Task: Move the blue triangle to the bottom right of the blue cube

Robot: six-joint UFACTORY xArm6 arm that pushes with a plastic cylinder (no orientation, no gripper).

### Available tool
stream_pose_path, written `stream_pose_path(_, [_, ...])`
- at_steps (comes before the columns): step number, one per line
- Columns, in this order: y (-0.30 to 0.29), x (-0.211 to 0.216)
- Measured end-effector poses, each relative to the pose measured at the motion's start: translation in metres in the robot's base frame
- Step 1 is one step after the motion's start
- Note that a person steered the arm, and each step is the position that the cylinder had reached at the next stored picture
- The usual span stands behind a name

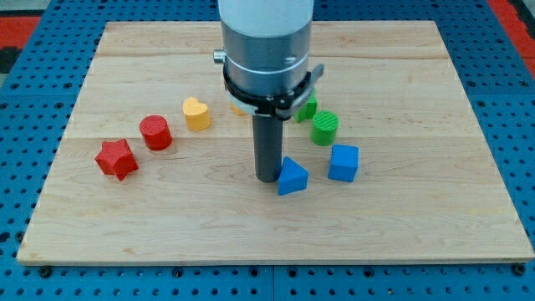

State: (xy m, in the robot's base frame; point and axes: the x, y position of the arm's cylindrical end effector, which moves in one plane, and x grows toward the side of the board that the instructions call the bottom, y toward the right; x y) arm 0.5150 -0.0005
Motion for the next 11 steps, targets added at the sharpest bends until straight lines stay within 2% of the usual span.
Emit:
stream_pose_path(3, [0.049,0.040])
stream_pose_path(4, [0.053,0.040])
stream_pose_path(5, [0.035,0.042])
stream_pose_path(6, [0.004,0.026])
stream_pose_path(8, [0.040,0.010])
stream_pose_path(11, [0.072,0.027])
